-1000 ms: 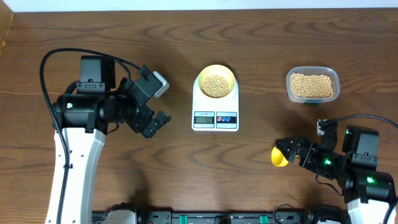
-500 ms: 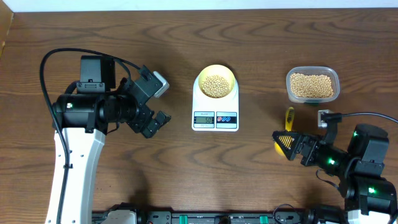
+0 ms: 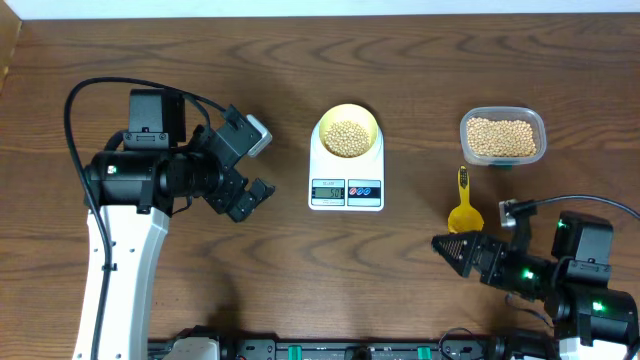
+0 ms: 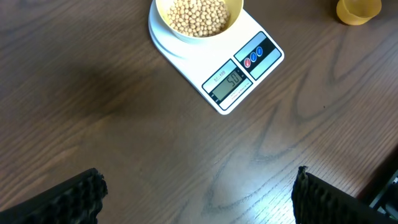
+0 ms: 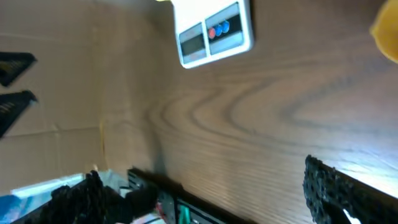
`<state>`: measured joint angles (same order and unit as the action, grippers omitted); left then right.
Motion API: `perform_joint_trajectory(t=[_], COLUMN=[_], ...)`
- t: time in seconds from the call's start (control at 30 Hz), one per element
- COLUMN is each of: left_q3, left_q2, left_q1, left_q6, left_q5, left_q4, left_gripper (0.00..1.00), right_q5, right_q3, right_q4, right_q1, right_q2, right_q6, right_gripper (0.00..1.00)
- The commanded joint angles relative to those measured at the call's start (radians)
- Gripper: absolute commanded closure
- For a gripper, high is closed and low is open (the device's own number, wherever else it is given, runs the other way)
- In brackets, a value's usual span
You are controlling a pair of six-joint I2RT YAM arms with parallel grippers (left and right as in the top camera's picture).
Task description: Scoop item into bowl and weigh 50g on scale
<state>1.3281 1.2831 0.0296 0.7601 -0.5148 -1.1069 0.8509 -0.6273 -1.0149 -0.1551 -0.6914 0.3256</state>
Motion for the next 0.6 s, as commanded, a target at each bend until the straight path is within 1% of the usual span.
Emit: perform_joint_trajectory(t=[0.0, 0.07, 0.2, 0.33, 0.37, 0.4, 0.43, 0.5, 0.57], left_q3=[0.0, 0.0, 0.0, 0.0, 0.0, 0.0, 0.0, 0.0, 0.0], left_q2=[0.002, 0.002, 0.002, 0.002, 0.002, 0.002, 0.002, 0.002, 0.002], left_q1=[-0.004, -0.004, -0.004, -0.004, -0.004, -0.004, -0.004, -0.004, -0.004], left_q6=[0.006, 0.006, 0.006, 0.006, 0.006, 0.006, 0.006, 0.006, 0.006], left_q5=[-0.009, -0.009, -0.009, -0.009, -0.009, -0.009, -0.009, -0.009, -0.009], left_q4=[-0.003, -0.003, -0.003, -0.003, -0.003, -0.003, -0.003, -0.003, -0.003], left_gripper=[0.02, 0.02, 0.02, 0.02, 0.02, 0.02, 0.02, 0.02, 0.02], right_q5=[-0.074, -0.079, -0.086, -0.075, -0.032, 0.048, 0.083, 0.083, 0.078], right_q3=[-0.014, -0.014, -0.014, -0.014, -0.014, -0.014, -0.014, -0.014, -0.014], right_q4=[-0.018, -0.013, 0.013, 0.046, 0.054, 0.071, 0.092, 0.126, 0.201], right_q1=[-0.008, -0.008, -0.008, -0.008, -0.008, -0.008, -0.008, -0.008, -0.008], right_q2=[0.004, 0.004, 0.004, 0.004, 0.004, 0.004, 0.004, 0.004, 0.004], right_q6=[-0.1, -0.164, -0.248, -0.304, -0.367, -0.506, -0.604, -0.661, -0.718], right_gripper=[0.01, 0.01, 0.01, 0.01, 0.01, 0.01, 0.01, 0.01, 0.01])
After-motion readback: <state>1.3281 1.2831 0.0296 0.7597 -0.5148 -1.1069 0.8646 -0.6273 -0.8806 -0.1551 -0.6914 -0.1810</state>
